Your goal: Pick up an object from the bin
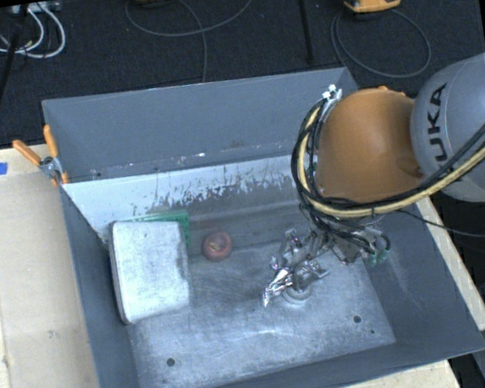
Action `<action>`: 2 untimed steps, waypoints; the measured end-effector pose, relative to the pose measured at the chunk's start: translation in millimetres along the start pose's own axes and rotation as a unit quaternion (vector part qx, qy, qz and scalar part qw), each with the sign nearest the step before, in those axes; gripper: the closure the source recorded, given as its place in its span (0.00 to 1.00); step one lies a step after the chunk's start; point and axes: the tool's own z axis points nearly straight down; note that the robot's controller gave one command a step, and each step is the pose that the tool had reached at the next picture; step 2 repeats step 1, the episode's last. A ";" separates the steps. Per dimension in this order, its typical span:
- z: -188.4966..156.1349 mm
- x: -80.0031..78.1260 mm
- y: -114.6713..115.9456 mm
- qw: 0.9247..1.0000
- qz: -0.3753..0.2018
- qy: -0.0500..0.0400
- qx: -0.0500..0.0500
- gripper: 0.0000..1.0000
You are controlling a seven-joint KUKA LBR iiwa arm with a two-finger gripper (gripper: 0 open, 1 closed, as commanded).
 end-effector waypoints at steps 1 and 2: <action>-25.9 -1.3 0.8 1.000 0.002 0.000 0.000 1.00; -25.9 -1.3 0.8 1.000 0.002 0.000 0.000 1.00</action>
Offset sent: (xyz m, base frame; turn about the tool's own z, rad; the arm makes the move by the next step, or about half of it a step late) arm 0.0000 -0.0001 0.0249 0.0000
